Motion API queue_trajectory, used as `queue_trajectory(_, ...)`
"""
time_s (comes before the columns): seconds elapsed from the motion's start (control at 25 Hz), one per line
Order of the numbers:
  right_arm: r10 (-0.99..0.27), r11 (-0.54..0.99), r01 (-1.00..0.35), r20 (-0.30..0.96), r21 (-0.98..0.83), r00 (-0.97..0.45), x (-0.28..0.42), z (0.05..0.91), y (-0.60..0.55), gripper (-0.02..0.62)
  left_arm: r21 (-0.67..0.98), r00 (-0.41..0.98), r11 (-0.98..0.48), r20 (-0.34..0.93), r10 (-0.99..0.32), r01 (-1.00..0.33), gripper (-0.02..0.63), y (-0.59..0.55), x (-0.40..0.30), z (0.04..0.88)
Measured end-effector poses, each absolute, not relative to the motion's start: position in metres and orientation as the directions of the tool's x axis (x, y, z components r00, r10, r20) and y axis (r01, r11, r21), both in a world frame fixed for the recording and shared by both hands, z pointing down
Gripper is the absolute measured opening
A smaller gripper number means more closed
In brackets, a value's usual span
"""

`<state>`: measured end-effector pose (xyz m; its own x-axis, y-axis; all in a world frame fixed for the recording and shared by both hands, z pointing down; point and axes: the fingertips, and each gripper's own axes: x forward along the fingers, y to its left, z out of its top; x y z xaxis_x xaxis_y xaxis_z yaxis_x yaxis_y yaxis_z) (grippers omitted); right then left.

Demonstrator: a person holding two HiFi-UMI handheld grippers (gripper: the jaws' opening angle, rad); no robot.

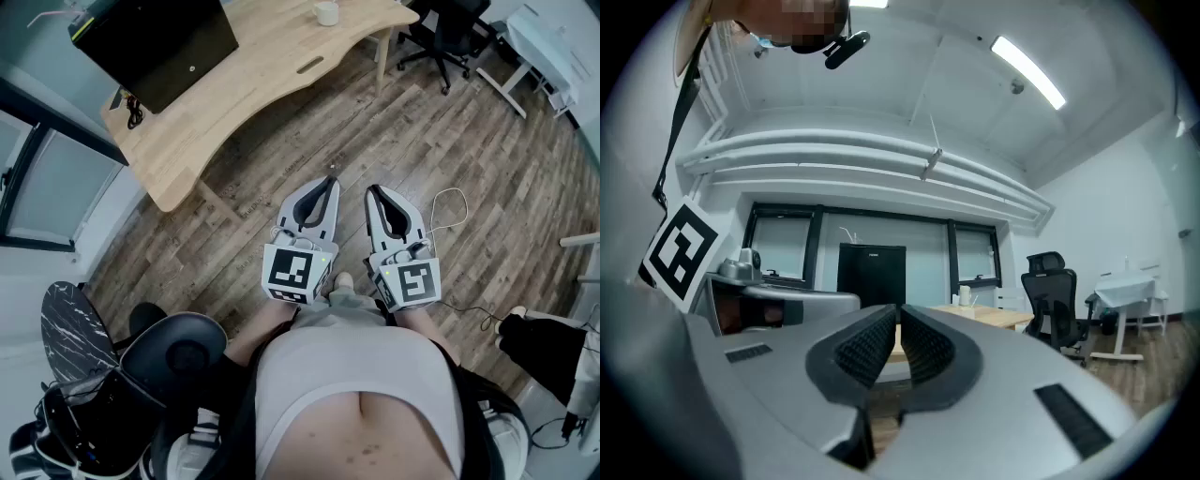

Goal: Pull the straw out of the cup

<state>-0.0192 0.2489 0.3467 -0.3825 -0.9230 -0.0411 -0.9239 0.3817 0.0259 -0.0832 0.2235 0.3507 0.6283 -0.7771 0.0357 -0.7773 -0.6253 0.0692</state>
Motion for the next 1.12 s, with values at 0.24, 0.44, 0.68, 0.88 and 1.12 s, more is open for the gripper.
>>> queue_trajectory(0.24, -0.923, 0.381, -0.924, -0.046, 0.03, -0.383, -0.019, 0.345, 0.245, 0.038, 0.067, 0.628, -0.626, 0.03, -0.777, -0.777, 0.018, 0.22, -0.082, 0.349)
queue_trajectory(0.44, -0.923, 0.381, -0.924, -0.048, 0.033, -0.382, -0.02, 0.344, 0.24, 0.038, 0.065, 0.627, -0.624, 0.027, -0.779, -0.779, 0.018, 0.214, -0.084, 0.347)
queue_trajectory(0.68, -0.921, 0.385, -0.923, -0.051, 0.03, -0.386, -0.017, 0.343, 0.236, 0.038, 0.062, 0.628, -0.625, 0.022, -0.778, -0.778, 0.018, 0.21, -0.081, 0.346)
queue_trajectory(0.88, -0.916, 0.397, -0.918, -0.069, 0.009, -0.396, -0.013, 0.34, 0.231, 0.038, 0.065, 0.632, -0.63, 0.016, -0.775, -0.774, 0.018, 0.206, -0.073, 0.343)
queue_trajectory(1.12, -0.909, 0.414, -0.91, -0.063, -0.014, -0.413, -0.002, 0.337, 0.221, 0.038, 0.061, 0.627, -0.625, 0.018, -0.779, -0.779, 0.018, 0.199, -0.059, 0.343)
